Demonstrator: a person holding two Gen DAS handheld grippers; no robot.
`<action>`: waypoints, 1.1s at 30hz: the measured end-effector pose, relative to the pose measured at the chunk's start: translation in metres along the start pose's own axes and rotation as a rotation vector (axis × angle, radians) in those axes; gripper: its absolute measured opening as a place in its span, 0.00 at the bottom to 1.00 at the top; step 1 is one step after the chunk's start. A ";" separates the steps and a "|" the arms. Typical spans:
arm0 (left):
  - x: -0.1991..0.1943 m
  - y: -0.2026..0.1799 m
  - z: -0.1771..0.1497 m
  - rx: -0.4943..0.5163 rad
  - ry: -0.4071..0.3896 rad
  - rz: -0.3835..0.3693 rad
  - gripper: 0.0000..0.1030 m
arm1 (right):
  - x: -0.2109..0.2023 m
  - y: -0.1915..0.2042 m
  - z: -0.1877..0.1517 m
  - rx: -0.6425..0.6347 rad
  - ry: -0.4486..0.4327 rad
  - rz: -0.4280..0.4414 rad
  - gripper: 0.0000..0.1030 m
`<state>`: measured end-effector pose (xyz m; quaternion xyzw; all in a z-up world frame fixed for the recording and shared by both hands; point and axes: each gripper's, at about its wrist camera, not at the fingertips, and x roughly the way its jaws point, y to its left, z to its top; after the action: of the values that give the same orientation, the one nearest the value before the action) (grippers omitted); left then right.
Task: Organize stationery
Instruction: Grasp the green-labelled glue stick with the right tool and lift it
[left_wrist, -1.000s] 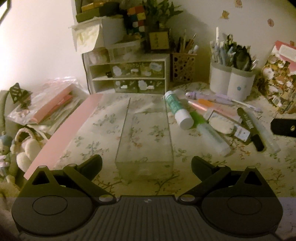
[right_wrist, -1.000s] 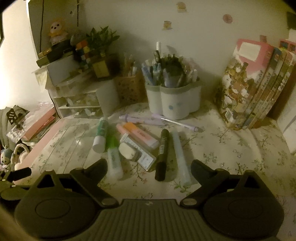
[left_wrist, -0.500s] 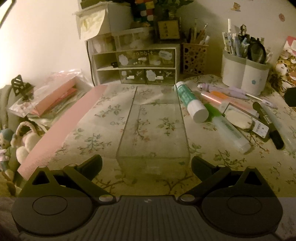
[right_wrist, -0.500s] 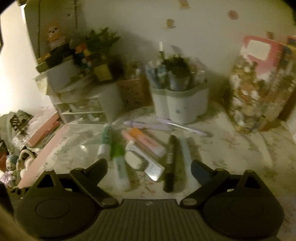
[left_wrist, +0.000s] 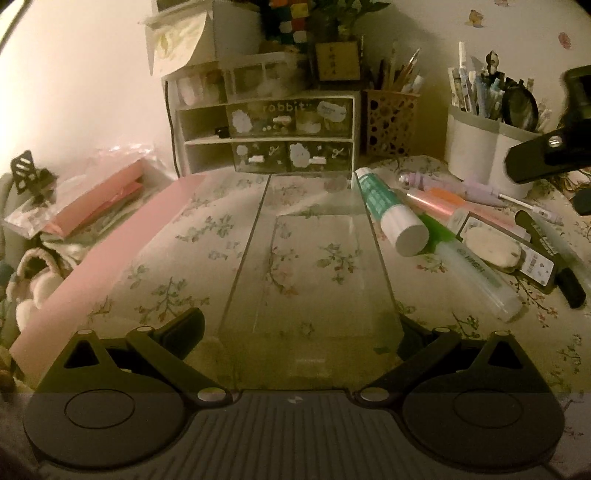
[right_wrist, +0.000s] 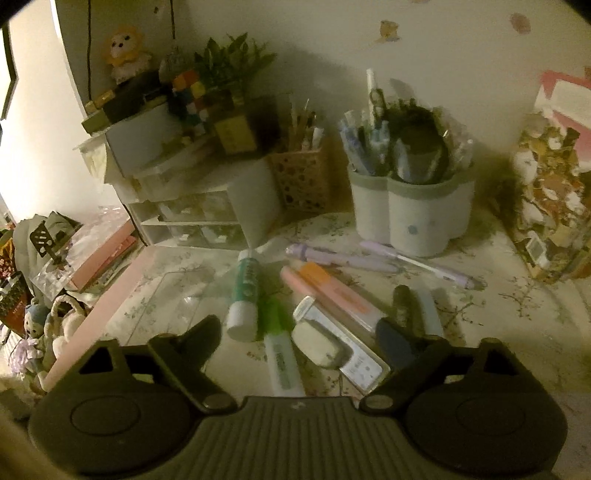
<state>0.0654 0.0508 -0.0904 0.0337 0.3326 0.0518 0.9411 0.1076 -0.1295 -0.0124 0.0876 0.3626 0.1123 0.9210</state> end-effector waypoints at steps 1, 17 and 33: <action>0.001 0.000 0.000 0.001 -0.005 -0.003 0.95 | 0.003 0.001 0.001 -0.001 0.004 0.001 0.69; 0.002 0.002 -0.002 0.012 -0.077 -0.083 0.71 | 0.051 0.013 0.015 0.002 0.068 0.010 0.49; 0.003 0.006 -0.006 0.014 -0.082 -0.096 0.71 | 0.140 0.043 0.057 -0.155 0.209 0.093 0.48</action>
<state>0.0633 0.0573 -0.0959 0.0264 0.2953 0.0029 0.9550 0.2404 -0.0546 -0.0519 0.0207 0.4423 0.1911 0.8760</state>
